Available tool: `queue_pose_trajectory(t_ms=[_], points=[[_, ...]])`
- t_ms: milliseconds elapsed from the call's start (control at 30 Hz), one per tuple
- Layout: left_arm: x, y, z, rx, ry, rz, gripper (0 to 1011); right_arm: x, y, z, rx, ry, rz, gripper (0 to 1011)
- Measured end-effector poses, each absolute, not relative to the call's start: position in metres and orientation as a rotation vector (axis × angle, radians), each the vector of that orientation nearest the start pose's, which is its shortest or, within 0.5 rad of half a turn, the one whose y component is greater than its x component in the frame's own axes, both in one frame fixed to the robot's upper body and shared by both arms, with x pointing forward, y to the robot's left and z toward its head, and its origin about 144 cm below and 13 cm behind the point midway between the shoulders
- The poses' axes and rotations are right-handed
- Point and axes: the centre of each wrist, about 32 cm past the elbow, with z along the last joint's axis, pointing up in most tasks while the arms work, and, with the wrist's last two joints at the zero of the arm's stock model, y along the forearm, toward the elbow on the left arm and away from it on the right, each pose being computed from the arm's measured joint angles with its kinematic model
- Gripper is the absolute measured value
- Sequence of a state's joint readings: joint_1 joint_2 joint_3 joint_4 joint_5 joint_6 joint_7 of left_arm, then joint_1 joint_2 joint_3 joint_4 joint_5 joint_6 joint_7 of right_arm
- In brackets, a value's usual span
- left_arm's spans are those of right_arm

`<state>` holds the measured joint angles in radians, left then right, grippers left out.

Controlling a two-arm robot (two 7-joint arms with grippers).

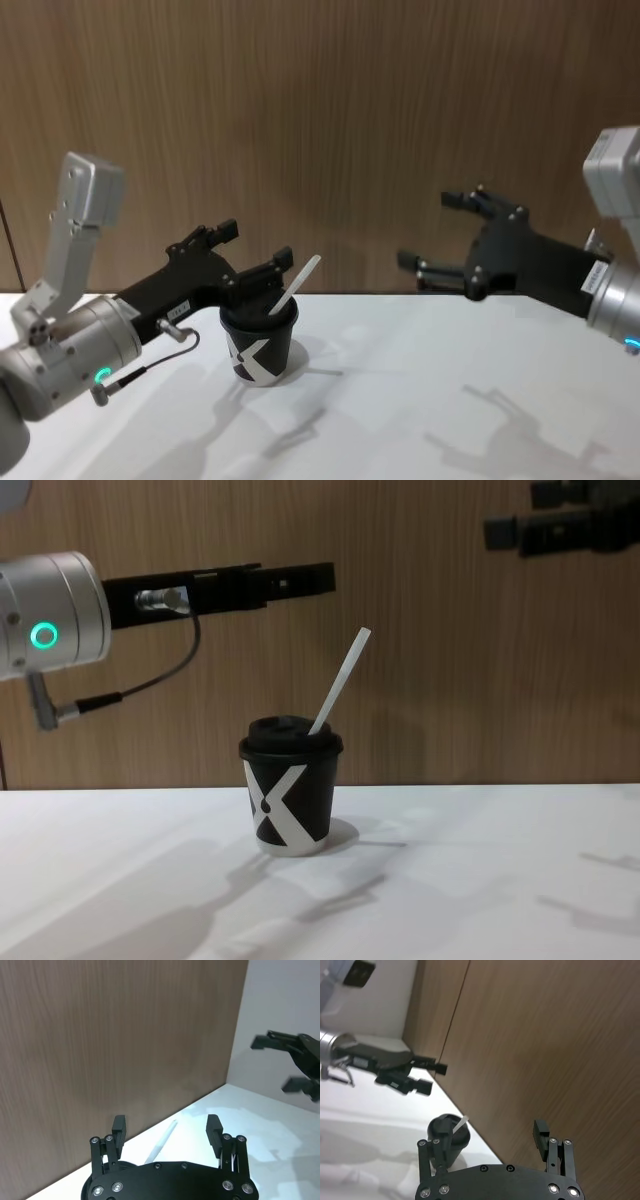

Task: Pick up the straw with one hand, pass it to the other hand, and insert it into the cup.

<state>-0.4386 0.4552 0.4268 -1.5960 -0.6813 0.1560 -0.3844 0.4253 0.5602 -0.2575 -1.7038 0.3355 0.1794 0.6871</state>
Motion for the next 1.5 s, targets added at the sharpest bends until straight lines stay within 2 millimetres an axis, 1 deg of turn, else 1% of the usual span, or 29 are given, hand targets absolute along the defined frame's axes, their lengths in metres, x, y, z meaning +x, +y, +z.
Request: queue_pose_trajectory(t_ms=[300, 533, 967, 1500], points=[[0.536, 0.227, 1.260, -0.191, -0.032, 0.745, 1003, 0.528, -0.284, 1.336, -0.043, -0.294, -0.735, 1001], [0.536, 0.222, 1.253, -0.218, -0.050, 0.745, 1003, 0.527, -0.274, 1.336, 0.057, -0.230, -0.786, 1001], [0.535, 0.217, 1.247, -0.242, -0.066, 0.744, 1003, 0.526, -0.262, 1.336, 0.148, -0.182, -0.809, 1001], [0.535, 0.215, 1.245, -0.252, -0.073, 0.743, 1003, 0.526, -0.258, 1.336, 0.184, -0.162, -0.816, 1001]])
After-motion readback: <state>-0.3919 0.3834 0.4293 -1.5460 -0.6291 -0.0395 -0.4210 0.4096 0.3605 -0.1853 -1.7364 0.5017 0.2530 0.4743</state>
